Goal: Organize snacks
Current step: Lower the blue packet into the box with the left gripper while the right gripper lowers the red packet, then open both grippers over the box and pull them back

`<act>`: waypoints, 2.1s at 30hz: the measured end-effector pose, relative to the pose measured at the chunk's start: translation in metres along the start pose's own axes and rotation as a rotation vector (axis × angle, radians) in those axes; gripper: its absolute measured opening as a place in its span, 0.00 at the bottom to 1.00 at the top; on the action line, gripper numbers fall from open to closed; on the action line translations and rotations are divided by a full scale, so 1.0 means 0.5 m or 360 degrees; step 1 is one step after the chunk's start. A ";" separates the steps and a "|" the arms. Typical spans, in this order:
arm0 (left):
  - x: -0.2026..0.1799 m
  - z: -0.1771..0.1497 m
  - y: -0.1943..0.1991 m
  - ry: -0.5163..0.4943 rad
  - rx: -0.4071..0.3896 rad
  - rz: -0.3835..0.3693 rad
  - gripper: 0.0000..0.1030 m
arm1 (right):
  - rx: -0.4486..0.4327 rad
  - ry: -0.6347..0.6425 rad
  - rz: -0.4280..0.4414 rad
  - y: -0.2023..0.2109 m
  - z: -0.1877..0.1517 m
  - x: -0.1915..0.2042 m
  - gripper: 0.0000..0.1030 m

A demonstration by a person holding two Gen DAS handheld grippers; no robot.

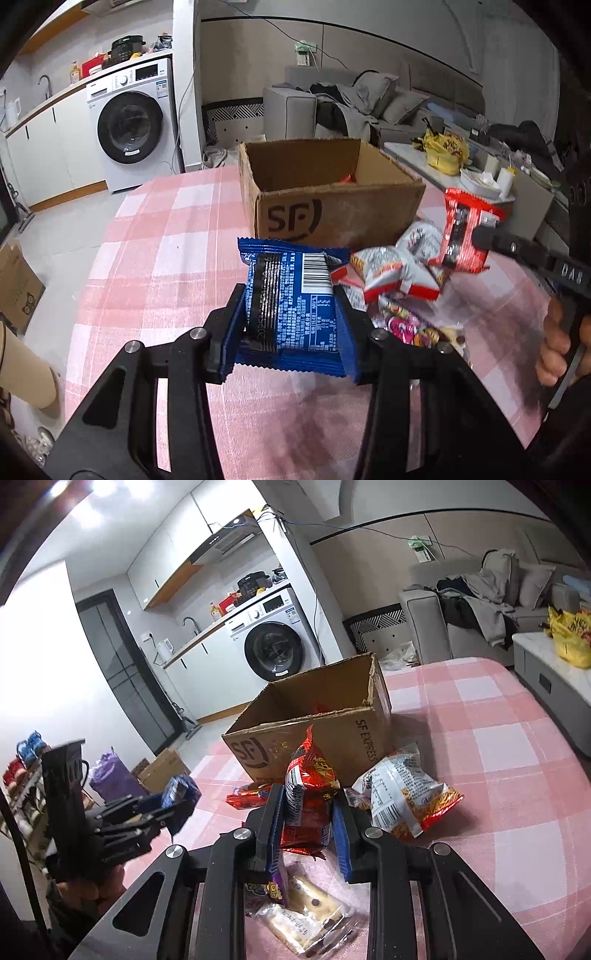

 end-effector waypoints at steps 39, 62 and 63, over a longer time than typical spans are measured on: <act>-0.031 0.171 -0.069 0.0083 -0.0133 0.0064 0.40 | -0.0032 0.0082 0.0035 -0.074 0.174 0.000 0.24; -0.029 0.205 -0.157 0.0099 -0.0115 0.0069 0.40 | -0.0004 -0.0041 0.0032 -0.160 0.200 -0.037 0.24; -0.028 0.206 -0.163 0.0099 -0.0115 0.0071 0.40 | -0.0003 -0.0050 0.0033 -0.162 0.200 -0.038 0.24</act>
Point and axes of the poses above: each gripper's, at about its wrist camera, not at the fingertips, and y roughly against the way its jaws point, x to its left, z to its top, the point moved 3 cm from there along -y, roughly the way its jaws point, and after that the axes turned 12 degrees about y, right-handed, at the moved point
